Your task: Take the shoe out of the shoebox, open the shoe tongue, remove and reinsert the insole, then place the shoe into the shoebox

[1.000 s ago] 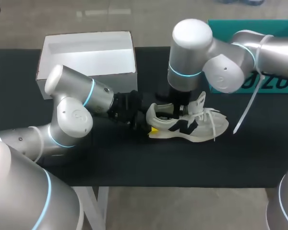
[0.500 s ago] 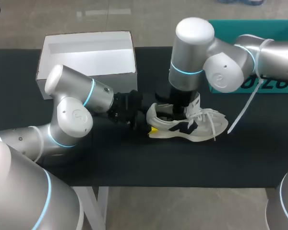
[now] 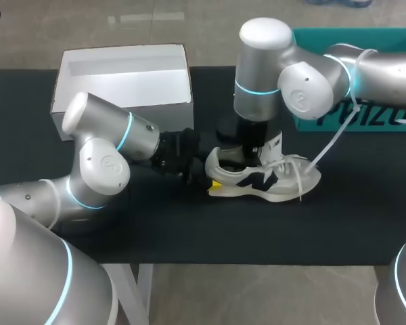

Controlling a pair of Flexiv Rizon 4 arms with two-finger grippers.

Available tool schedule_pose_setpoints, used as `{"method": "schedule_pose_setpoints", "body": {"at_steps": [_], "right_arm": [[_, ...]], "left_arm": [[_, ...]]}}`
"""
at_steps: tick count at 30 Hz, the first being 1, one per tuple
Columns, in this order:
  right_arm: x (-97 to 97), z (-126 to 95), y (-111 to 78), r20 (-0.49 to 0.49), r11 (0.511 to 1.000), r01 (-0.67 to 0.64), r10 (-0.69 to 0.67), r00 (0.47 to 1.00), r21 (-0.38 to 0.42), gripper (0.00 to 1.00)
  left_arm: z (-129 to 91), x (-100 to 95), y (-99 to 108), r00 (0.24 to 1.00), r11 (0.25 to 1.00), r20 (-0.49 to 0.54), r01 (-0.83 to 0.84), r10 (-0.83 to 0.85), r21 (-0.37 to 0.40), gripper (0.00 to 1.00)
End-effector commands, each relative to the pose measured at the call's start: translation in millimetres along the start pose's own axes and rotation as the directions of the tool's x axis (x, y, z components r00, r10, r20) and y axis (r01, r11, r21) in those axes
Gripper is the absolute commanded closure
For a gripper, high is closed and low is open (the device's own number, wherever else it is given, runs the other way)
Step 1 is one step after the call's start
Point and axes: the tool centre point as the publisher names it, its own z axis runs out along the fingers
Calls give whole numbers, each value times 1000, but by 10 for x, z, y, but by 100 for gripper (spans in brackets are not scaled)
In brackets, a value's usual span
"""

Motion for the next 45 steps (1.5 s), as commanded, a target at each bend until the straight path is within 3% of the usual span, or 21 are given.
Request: {"method": "schedule_pose_setpoints", "body": {"at_steps": [1, 8, 18, 22, 37, 42, 45], "right_arm": [[77, 198, 69, 1, 999, -30, 30, 1000, -25, 100], [77, -137, -43, 49, 987, -90, 97, 994, -131, 100], [88, -511, -57, 133, 972, -65, 97, 986, -228, 100], [63, -572, -61, 156, 969, -63, 103, 982, -239, 100], [-11, -695, -376, 192, 953, -138, 194, 962, -269, 100], [-42, -738, -340, 198, 951, -129, 189, 962, -282, 100], [-87, -786, -213, 207, 952, -97, 161, 965, -292, 100]], "left_arm": [[11, -2, -15, 1000, 1000, 0, 0, 0, 3, 100], [11, -2, -15, 1000, 1000, 0, 0, 0, 3, 100], [11, -2, -15, 1000, 1000, 0, 0, 0, 3, 100], [11, -2, -15, 1000, 1000, 0, 0, 0, 3, 100], [11, -2, -15, 1000, 1000, 0, 0, 0, 3, 100], [11, -2, -15, 1000, 1000, 0, 0, 0, 3, 100], [11, -2, -15, 1000, 1000, 0, 0, 0, 3, 100]]}}
